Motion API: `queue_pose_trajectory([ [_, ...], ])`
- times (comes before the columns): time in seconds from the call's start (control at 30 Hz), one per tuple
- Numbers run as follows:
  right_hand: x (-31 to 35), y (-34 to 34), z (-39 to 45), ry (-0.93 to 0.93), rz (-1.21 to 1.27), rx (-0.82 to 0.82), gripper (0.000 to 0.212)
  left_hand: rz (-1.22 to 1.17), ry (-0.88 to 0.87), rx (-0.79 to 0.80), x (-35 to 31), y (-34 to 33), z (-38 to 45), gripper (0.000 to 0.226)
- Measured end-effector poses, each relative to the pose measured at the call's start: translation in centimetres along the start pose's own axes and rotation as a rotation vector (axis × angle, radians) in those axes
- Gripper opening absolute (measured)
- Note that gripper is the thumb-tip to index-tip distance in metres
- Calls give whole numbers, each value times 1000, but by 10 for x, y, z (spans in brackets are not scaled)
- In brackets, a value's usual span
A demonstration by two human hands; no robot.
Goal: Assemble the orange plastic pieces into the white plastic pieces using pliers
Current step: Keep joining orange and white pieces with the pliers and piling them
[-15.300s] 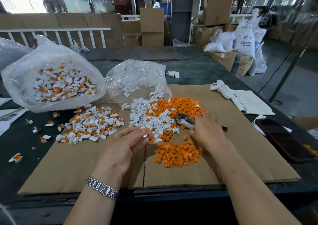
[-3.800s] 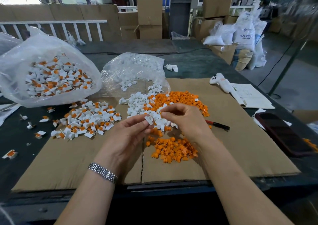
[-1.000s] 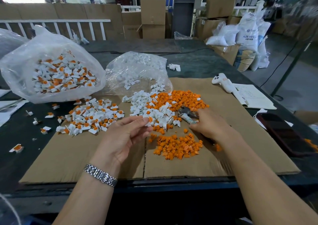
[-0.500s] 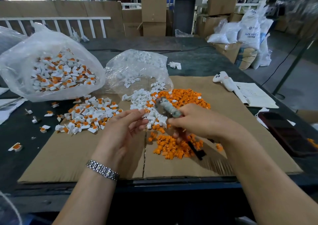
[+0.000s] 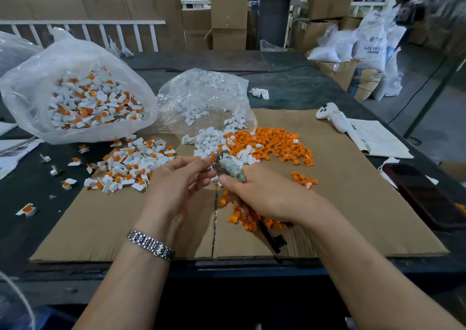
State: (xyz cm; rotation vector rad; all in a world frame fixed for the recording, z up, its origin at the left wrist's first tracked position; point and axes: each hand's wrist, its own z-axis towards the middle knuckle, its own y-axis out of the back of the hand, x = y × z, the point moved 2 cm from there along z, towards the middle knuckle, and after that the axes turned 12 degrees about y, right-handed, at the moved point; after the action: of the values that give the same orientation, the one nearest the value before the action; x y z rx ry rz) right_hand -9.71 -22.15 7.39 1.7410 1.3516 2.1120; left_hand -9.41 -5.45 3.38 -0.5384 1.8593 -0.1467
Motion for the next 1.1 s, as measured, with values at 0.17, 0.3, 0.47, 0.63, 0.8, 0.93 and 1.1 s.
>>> queue_pose_trajectory([
  [0.17, -7, -16, 4, -4, -110, -145, 47, -9, -2, -14, 3, 2, 0, 12],
  [0.3, -15, -21, 5, -14, -41, -163, 47, -33, 2, 12, 2, 0, 0, 11],
  [0.47, -21, 10, 0, -72, 73, -36, 61, 50, -59, -64, -1, 8, 1, 8],
  [0.63, -61, 49, 14, -179, -415, -223, 46, -67, -52, -223, -2, 45, 7, 15],
  [0.8, -101, 55, 22, -309, -700, -273, 62, -245, -82, -336, -12, 60, 15, 21],
  [0.93, -116, 46, 27, -351, -817, -281, 70, 443, -151, -250, 5, 39, 18, 14],
  [1.1, -122, 39, 29, -320, -889, -293, 72, 1105, -372, -208, 23, 5, 27, 13],
])
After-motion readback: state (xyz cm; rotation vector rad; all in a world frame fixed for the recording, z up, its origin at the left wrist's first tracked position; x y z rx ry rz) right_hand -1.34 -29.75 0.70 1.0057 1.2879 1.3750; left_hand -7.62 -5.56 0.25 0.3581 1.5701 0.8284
